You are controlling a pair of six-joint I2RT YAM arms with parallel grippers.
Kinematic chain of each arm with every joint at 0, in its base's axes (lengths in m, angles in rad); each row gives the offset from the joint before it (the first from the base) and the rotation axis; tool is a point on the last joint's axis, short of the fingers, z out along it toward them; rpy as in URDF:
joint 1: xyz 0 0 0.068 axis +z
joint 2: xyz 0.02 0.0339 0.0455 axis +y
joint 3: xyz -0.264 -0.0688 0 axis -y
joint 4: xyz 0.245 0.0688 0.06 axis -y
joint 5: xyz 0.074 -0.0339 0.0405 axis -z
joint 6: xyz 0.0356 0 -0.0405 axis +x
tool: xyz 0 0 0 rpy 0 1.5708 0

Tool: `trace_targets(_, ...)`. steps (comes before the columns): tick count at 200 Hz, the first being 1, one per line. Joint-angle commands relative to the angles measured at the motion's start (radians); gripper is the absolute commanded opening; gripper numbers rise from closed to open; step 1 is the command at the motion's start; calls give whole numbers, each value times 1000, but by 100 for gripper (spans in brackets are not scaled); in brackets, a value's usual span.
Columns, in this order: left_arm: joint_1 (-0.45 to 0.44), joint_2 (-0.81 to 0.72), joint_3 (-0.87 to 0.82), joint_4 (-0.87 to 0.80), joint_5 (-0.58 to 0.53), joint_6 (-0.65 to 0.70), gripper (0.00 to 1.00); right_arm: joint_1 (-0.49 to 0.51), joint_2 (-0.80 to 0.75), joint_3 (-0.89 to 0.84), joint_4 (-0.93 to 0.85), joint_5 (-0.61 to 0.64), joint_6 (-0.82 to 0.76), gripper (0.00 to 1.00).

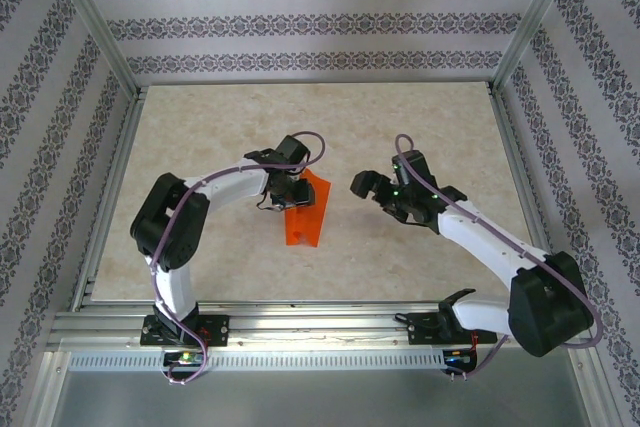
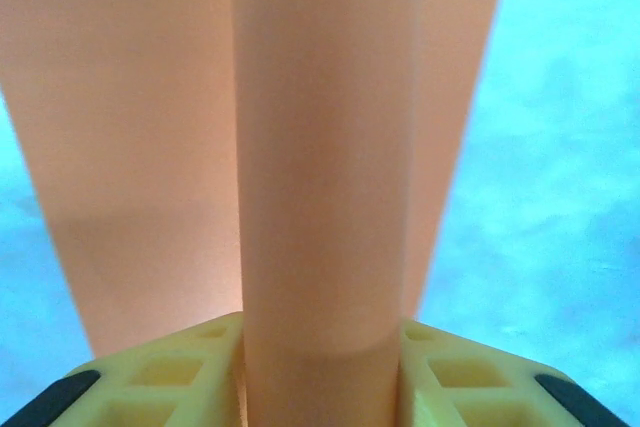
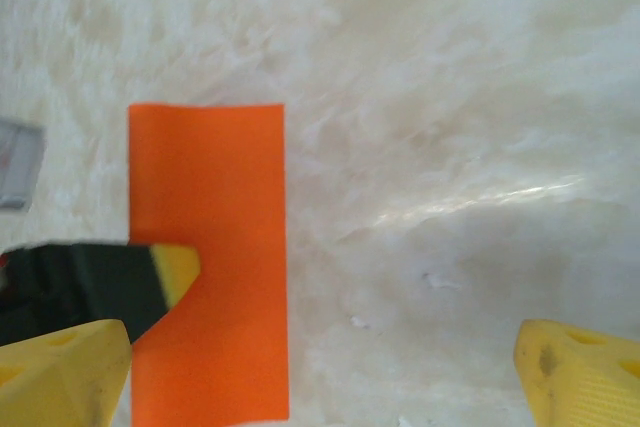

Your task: Fold a paper plane with a square sheet of paper (pick it up from the middle)

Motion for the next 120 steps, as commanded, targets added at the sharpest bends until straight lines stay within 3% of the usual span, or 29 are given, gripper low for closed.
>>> trace_targets(1, -11, -55, -32, 183, 146, -106, 38, -43, -29, -39, -7, 32, 47, 98)
trace_targets(34, -13, -76, -146, 540, 320, -310, 39, -75, -85, -87, 48, 21, 40, 98)
trace_targets(60, -14, -53, -240, 826, 367, -459, 40, -105, -114, -136, 171, -115, 17, 98)
trace_targets(93, -20, 15, -290, 935, 379, -515, 40, -111, -87, -178, 342, -279, 38, 98)
trace_targets(120, -23, 33, -303, 857, 358, -472, 40, -97, -34, -169, 388, -348, 34, 98)
